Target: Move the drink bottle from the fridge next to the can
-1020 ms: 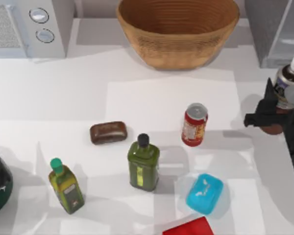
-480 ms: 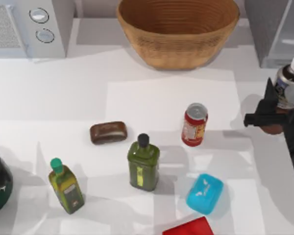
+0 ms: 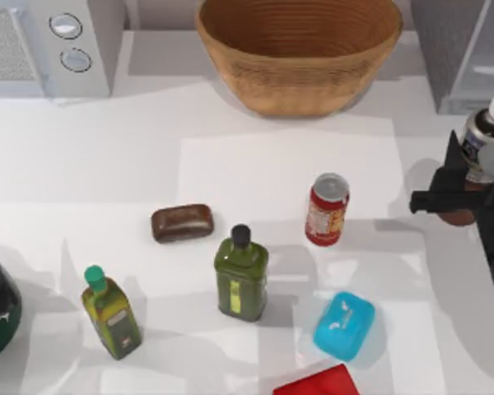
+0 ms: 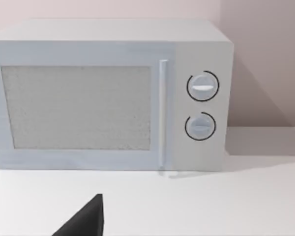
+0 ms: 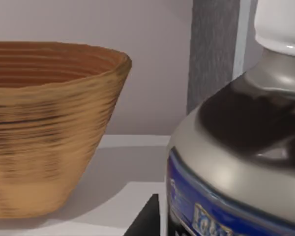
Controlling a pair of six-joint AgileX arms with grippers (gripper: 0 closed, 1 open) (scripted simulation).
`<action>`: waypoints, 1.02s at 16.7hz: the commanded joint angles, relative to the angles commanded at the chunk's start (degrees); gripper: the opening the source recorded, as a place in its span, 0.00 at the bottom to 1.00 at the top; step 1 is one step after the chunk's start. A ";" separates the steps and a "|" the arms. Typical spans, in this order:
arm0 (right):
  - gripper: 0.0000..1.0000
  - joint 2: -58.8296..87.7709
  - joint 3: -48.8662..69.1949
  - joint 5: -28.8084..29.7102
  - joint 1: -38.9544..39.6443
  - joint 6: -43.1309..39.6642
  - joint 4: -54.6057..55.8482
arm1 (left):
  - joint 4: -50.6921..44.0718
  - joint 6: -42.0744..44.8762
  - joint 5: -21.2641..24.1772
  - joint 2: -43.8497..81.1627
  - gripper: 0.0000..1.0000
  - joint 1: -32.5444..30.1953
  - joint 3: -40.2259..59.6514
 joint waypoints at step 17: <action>1.00 -0.67 -0.55 0.12 0.61 0.10 0.23 | 0.00 0.00 0.00 0.00 1.00 0.00 0.00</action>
